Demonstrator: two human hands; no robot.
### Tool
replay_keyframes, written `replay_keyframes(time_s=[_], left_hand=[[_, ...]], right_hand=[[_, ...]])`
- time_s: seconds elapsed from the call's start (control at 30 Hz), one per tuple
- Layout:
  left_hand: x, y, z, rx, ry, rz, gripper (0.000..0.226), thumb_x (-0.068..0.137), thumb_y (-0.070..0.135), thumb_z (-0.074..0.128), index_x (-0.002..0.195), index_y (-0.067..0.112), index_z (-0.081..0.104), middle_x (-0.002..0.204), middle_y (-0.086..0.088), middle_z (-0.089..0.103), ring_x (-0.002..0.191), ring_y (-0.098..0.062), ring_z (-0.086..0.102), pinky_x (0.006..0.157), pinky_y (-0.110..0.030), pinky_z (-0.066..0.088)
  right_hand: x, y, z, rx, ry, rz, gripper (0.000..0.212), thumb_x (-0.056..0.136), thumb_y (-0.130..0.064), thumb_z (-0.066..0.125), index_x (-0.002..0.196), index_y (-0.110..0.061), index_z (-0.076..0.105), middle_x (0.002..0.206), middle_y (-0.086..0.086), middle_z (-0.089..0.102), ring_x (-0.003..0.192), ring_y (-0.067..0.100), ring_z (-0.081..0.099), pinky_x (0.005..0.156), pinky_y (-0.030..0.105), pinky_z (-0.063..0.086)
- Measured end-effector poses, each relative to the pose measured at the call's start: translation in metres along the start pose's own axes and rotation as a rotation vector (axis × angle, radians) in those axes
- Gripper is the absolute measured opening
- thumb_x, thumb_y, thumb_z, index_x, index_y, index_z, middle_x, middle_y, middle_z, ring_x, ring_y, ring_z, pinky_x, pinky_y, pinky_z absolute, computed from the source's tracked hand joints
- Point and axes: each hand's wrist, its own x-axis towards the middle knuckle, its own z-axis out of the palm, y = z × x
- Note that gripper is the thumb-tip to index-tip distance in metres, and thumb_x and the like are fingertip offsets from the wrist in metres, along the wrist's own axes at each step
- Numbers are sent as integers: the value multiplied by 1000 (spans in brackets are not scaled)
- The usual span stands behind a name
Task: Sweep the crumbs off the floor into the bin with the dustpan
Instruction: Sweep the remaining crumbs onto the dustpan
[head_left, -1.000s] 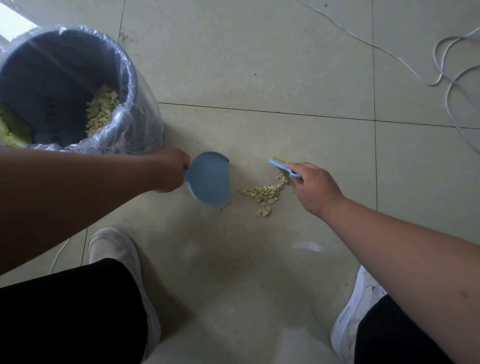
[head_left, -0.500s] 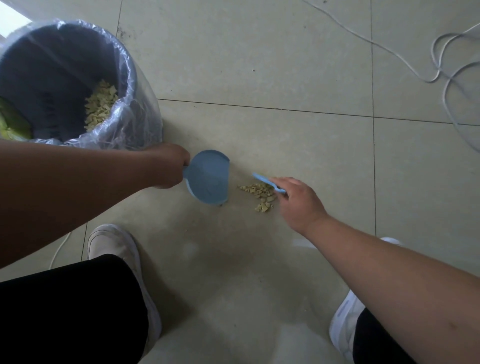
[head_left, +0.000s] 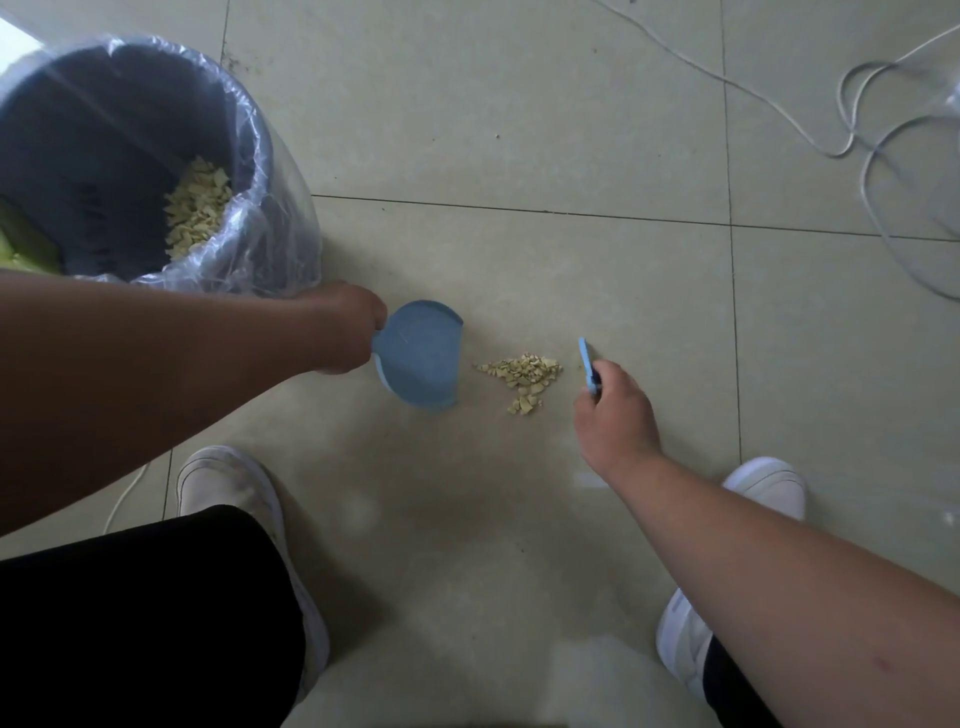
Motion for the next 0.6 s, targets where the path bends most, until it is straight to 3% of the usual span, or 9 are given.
replay_keyframes(time_s=[0.4, 0.53, 0.6], left_hand=[[1, -3, 9, -23, 54, 21, 34, 84, 7, 57, 106, 26, 73, 101, 1, 71, 90, -25, 67, 66, -28, 49], [2, -3, 11, -21, 70, 27, 32, 85, 10, 57, 106, 26, 76, 103, 2, 73, 87, -23, 66, 69, -29, 54], [2, -2, 12, -28, 74, 15, 30, 88, 13, 58, 109, 27, 76, 108, 3, 73, 85, -21, 60, 69, -27, 49]], right_hand=[[-15, -52, 40, 63, -65, 47, 43, 95, -10, 52, 137, -3, 52, 131, 20, 57, 119, 38, 55, 99, 42, 45], [-18, -68, 51, 109, -61, 46, 34, 96, -10, 51, 130, -4, 55, 127, 20, 57, 116, 38, 56, 98, 44, 46], [-19, -77, 56, 140, -66, 50, 31, 98, -11, 50, 128, -4, 56, 126, 19, 57, 116, 38, 56, 98, 43, 44]])
